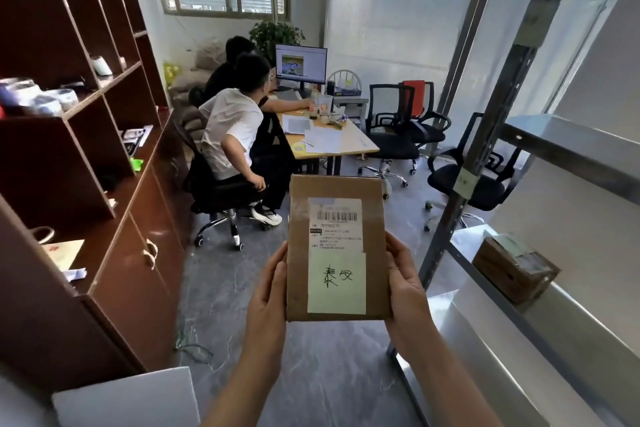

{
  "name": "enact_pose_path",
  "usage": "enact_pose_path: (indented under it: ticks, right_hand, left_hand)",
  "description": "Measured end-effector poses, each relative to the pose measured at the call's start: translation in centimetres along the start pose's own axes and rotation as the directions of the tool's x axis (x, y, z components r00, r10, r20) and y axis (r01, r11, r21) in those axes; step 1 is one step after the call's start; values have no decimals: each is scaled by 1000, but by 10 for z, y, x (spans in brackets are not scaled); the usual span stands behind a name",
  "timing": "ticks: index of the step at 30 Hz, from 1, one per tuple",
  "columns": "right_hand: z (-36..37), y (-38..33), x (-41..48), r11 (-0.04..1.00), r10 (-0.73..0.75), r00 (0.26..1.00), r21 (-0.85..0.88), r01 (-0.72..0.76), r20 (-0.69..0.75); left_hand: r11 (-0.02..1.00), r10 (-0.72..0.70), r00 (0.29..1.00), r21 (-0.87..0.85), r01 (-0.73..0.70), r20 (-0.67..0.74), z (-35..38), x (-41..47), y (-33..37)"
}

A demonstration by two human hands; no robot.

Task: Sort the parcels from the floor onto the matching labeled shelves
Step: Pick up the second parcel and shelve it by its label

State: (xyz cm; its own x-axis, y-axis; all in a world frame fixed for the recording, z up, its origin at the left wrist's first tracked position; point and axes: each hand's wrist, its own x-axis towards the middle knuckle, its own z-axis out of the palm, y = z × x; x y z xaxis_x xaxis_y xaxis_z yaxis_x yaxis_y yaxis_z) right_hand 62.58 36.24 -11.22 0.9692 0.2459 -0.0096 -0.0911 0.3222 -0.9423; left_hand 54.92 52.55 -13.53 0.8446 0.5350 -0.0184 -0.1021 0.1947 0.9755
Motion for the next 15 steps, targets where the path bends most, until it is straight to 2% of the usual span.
enact_pose_path:
  ticks: [7, 15]
  right_hand:
    - [-16, -9, 80, 998, -3, 999, 67, 0, 42]
    - [-37, -12, 147, 997, -17, 998, 78, 12, 56]
  left_hand:
    - [1000, 9, 1000, 1, -9, -18, 41, 66, 1]
    - [1000, 14, 999, 5, -14, 33, 77, 119, -7]
